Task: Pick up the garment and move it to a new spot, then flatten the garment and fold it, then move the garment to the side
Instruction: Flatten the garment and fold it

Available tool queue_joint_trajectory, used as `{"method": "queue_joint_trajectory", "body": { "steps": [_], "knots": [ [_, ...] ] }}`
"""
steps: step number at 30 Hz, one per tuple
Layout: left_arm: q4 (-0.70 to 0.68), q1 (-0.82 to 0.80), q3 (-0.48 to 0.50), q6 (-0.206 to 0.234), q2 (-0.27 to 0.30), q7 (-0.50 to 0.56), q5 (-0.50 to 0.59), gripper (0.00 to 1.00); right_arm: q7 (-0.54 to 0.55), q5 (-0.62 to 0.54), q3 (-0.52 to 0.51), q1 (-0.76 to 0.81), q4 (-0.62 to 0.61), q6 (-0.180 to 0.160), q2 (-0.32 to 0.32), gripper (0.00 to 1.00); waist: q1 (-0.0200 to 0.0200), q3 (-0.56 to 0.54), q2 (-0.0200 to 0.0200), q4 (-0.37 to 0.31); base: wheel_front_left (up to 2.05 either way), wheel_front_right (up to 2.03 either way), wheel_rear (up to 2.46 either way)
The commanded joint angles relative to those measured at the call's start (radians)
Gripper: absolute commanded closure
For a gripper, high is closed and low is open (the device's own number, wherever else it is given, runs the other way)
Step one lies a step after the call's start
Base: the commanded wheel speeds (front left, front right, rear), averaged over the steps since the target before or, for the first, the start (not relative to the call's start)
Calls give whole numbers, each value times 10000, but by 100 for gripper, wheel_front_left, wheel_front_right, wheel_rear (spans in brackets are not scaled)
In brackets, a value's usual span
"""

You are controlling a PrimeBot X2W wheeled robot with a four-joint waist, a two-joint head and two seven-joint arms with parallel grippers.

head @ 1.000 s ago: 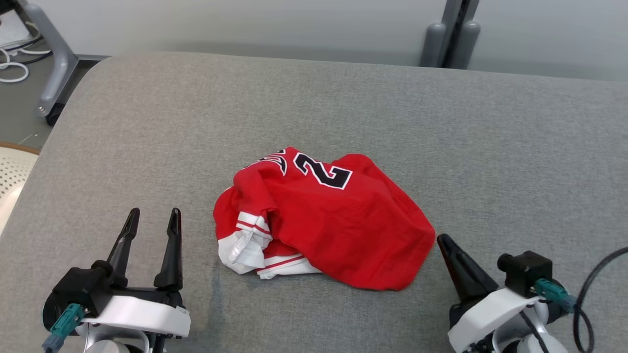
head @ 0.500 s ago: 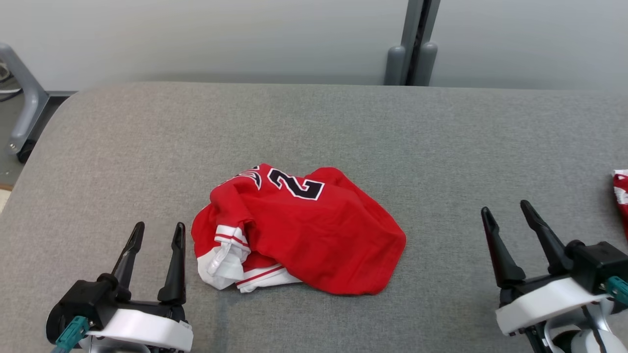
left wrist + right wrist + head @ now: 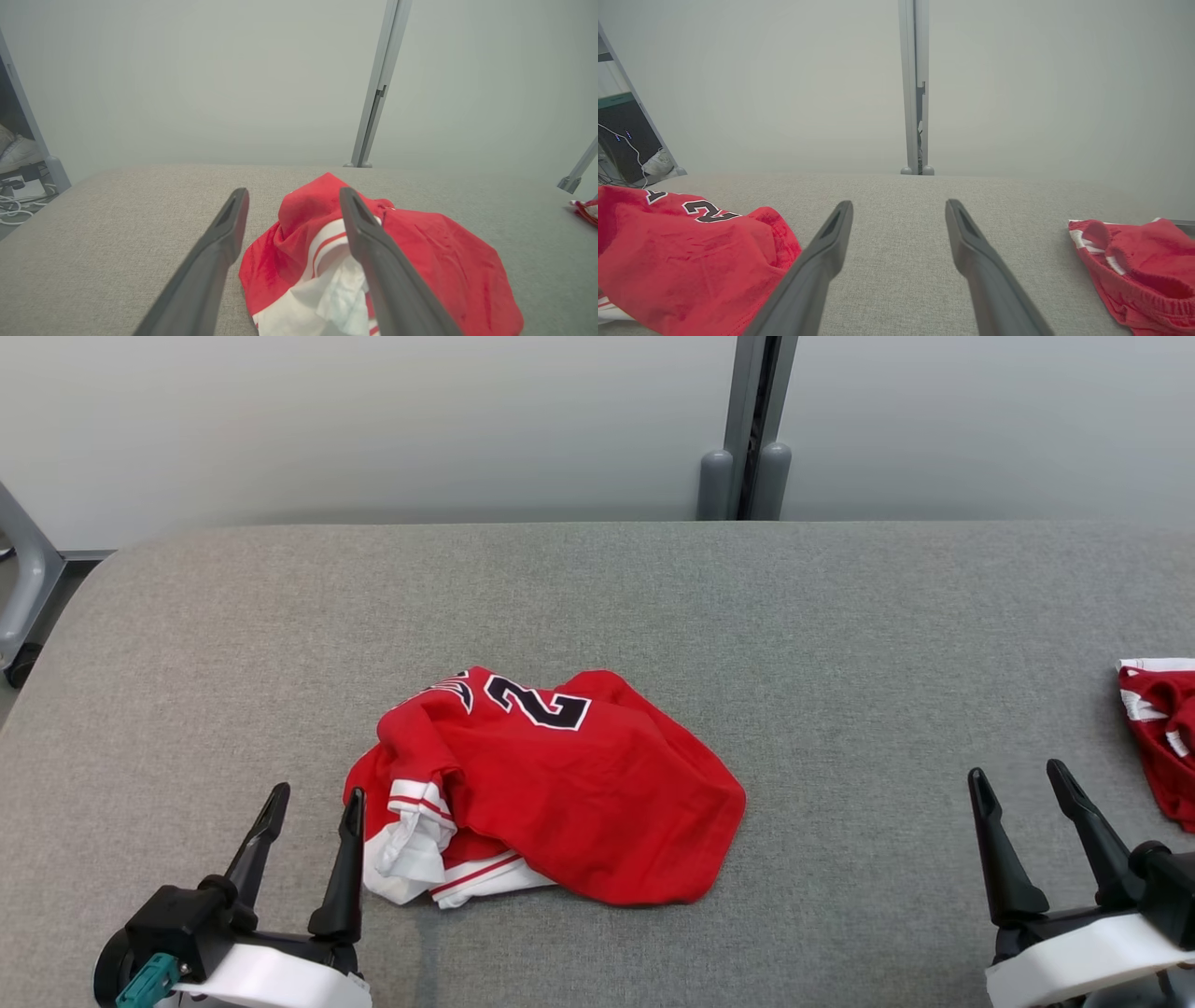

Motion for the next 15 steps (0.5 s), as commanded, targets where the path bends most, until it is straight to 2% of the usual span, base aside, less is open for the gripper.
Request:
{"method": "queue_joint_trajectory", "body": {
  "steps": [1, 15],
  "knots": [
    [-62, 127, 0, 16, 48, 11, -41, 0, 64, -37, -78, 84, -82, -2, -18, 0, 0, 5, -1, -10, 0, 0, 0],
    [-102, -93, -36, 82, 98, -18, -47, 0, 221, -208, -72, 90, -240, -2, 83, 0, 0, 137, -1, 47, 0, 0, 0]
  ]
}}
